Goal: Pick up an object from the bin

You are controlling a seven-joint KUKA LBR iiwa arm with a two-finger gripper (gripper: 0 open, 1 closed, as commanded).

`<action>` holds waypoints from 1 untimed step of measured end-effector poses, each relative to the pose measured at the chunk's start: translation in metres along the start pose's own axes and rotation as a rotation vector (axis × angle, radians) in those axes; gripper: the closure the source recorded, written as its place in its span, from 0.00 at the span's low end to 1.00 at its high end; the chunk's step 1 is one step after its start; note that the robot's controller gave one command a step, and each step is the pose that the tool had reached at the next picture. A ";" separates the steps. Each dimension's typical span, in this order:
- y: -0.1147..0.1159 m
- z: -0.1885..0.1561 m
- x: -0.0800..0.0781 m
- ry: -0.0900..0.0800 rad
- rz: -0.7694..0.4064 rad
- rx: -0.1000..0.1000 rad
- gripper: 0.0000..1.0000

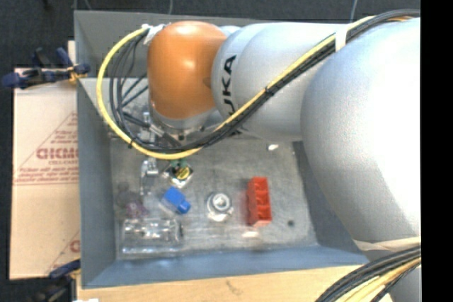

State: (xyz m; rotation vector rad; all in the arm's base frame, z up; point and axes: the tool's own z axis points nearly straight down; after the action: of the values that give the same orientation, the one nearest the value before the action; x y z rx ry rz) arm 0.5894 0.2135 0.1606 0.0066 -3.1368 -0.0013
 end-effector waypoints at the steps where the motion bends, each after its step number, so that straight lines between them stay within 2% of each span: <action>1: -0.067 0.018 -0.019 -0.006 0.055 0.003 0.00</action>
Offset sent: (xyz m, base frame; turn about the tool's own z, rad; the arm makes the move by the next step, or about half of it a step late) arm 0.0174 -0.0618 -0.0176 0.0488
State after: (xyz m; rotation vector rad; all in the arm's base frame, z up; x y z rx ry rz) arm 0.6085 0.1465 0.1423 -0.0798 -3.1418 0.0030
